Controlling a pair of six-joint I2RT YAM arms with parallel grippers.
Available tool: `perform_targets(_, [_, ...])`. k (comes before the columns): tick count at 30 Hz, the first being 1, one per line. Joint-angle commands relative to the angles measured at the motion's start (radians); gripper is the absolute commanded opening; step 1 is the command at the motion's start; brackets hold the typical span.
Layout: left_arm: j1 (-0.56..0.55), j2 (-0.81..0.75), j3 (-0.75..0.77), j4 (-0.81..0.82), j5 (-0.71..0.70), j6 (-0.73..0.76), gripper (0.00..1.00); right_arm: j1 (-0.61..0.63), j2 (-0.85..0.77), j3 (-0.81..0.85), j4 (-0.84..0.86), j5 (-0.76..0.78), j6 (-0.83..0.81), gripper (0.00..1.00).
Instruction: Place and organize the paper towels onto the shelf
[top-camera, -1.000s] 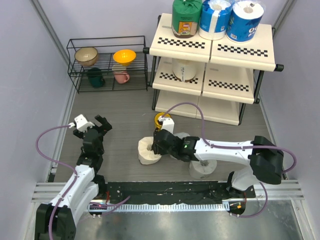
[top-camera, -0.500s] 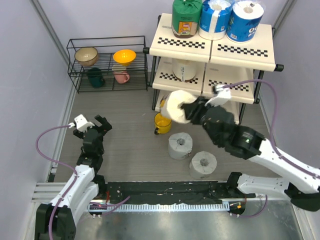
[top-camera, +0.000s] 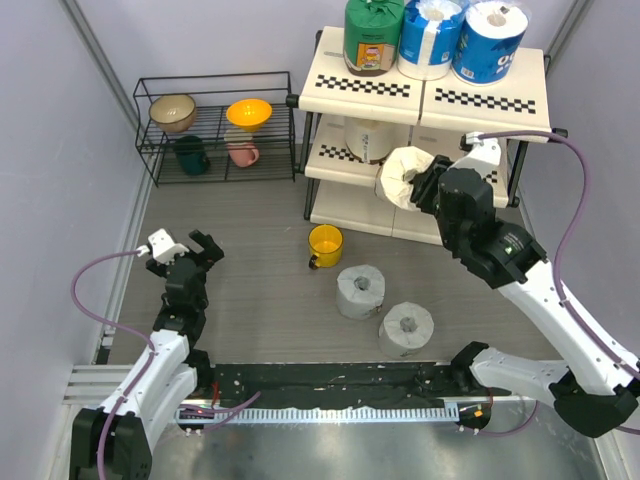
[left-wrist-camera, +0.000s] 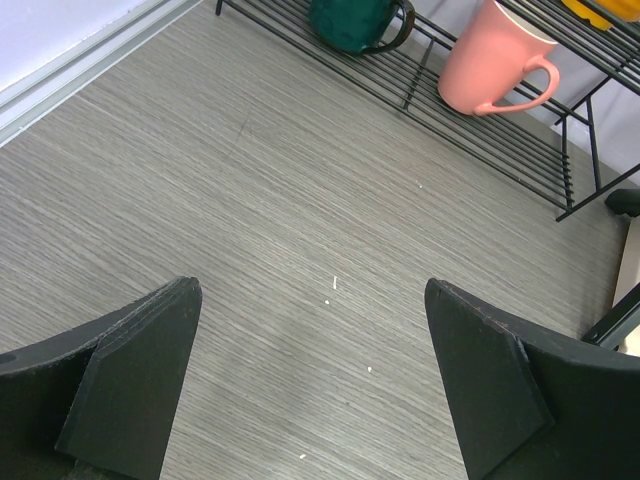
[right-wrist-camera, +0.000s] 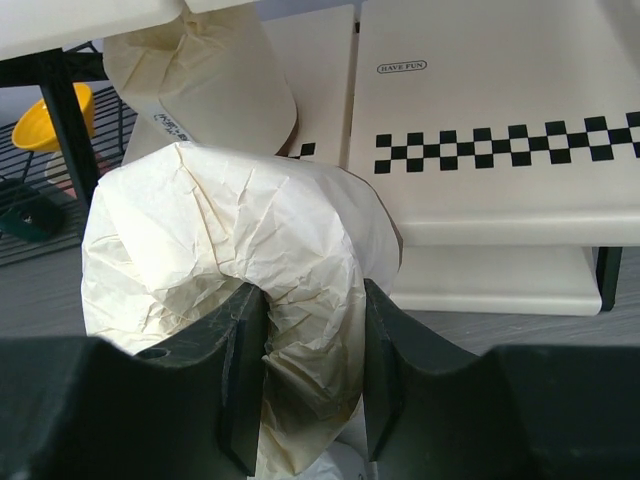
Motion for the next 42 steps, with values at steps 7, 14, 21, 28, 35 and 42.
perform_targets(7, [0.004, -0.012, 0.000, 0.021, -0.024, -0.013, 1.00, -0.153, 0.037, 0.079, 0.113, -0.068, -0.027, 0.26])
perform_targets(14, [0.004, -0.008, 0.000, 0.021, -0.024, -0.013, 1.00, -0.230, 0.075, 0.099, 0.137, -0.109, -0.024, 0.26])
perform_targets(21, [0.004, -0.009, 0.000, 0.019, -0.023, -0.013, 1.00, -0.285, 0.072, 0.039, 0.226, -0.083, 0.005, 0.25])
perform_targets(28, [0.004, -0.009, 0.000, 0.019, -0.026, -0.013, 1.00, -0.316, 0.090, -0.024, 0.332, -0.074, 0.022, 0.25])
perform_targets(35, [0.004, -0.009, 0.000, 0.019, -0.027, -0.014, 1.00, -0.325, 0.112, -0.067, 0.415, -0.053, 0.002, 0.26])
perform_targets(42, [0.003, -0.006, 0.000, 0.019, -0.027, -0.014, 1.00, -0.330, 0.120, -0.079, 0.429, 0.003, -0.018, 0.25])
